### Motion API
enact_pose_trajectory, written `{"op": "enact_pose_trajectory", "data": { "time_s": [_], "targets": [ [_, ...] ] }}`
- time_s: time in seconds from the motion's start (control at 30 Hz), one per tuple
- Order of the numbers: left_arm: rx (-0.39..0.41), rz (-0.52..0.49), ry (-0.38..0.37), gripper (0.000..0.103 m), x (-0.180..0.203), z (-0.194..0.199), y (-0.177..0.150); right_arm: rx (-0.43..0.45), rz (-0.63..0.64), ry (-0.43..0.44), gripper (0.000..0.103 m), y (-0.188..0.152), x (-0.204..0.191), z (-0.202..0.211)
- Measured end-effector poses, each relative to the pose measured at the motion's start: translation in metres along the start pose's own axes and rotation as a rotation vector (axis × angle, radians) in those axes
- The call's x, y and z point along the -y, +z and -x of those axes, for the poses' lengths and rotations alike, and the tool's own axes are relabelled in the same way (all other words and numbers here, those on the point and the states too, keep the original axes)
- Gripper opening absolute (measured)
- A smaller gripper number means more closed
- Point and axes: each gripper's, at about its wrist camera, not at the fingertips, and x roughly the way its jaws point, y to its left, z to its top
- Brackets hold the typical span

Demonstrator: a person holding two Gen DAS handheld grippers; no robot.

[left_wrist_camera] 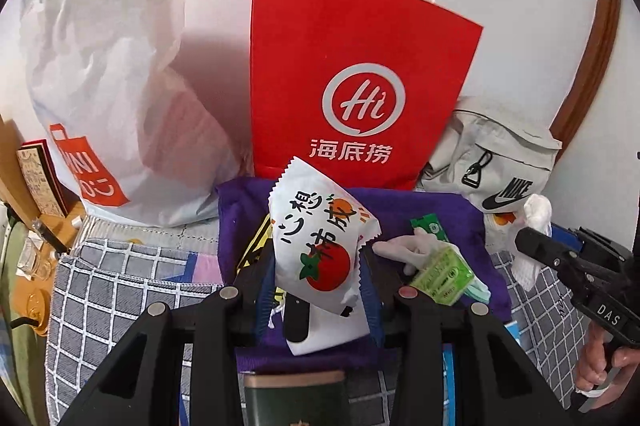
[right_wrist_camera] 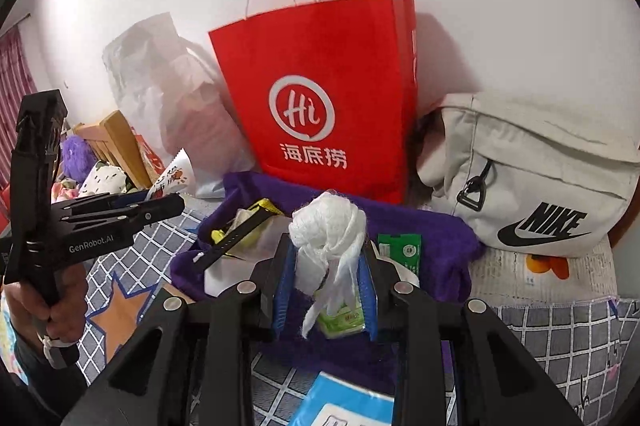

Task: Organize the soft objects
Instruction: 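Lower the snack packet onto the towel with the left tool while the right lowers the plastic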

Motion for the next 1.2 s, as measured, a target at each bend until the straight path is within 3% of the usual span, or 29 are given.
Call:
{"op": "enact_pose_trajectory", "data": {
  "time_s": [0.37, 0.53, 1.2],
  "targets": [
    [-0.023, -0.001, -0.025, 0.037, 0.001, -0.031, -0.001, -0.079, 0.01, -0.034, 0.03, -0.004, 0.016, -0.033],
    [-0.061, -0.028, -0.015, 0.037, 0.003, -0.046, -0.004, -0.118, -0.023, 0.009, 0.03, -0.008, 0.024, -0.047],
    [-0.144, -0.029, -0.041, 0.037, 0.001, -0.075, -0.012, -0.221, -0.037, -0.012, 0.031, -0.021, 0.029, -0.087]
  ]
}}
